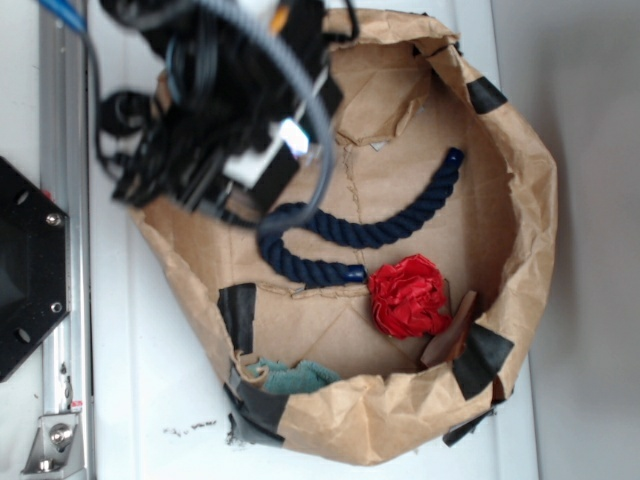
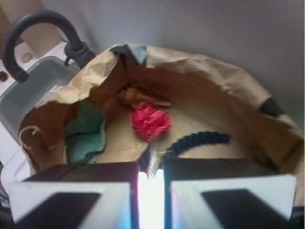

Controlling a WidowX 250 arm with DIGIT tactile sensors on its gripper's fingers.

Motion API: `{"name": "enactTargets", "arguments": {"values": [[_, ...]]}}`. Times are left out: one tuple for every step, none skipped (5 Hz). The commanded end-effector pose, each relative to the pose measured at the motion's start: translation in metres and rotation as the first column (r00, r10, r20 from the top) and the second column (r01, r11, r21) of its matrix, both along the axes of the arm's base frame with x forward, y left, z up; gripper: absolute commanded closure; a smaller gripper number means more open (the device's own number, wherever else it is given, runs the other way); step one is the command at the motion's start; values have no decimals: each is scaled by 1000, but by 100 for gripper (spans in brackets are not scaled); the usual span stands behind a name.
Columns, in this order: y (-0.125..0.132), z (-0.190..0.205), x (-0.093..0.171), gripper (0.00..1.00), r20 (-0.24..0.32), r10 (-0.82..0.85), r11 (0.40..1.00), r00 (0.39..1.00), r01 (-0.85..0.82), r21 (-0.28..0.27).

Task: Grab the silver keys.

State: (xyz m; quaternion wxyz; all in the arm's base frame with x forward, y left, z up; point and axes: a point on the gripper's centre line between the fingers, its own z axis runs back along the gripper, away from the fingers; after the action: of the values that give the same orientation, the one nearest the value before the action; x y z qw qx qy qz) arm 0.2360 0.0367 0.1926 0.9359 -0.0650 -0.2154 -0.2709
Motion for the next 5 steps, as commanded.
{"name": "enactTargets", "arguments": {"values": [[-7, -3, 29, 100, -140, 178, 975, 974, -156, 157], [-13, -9, 26, 100, -148, 143, 978, 979, -117, 172], [-12, -8, 24, 100, -171, 78, 994, 982, -63, 91], [-11, -12, 22, 100, -147, 144, 986, 979, -130, 102], [-12, -13, 18, 100, -115, 162, 985, 980, -152, 86]]}}
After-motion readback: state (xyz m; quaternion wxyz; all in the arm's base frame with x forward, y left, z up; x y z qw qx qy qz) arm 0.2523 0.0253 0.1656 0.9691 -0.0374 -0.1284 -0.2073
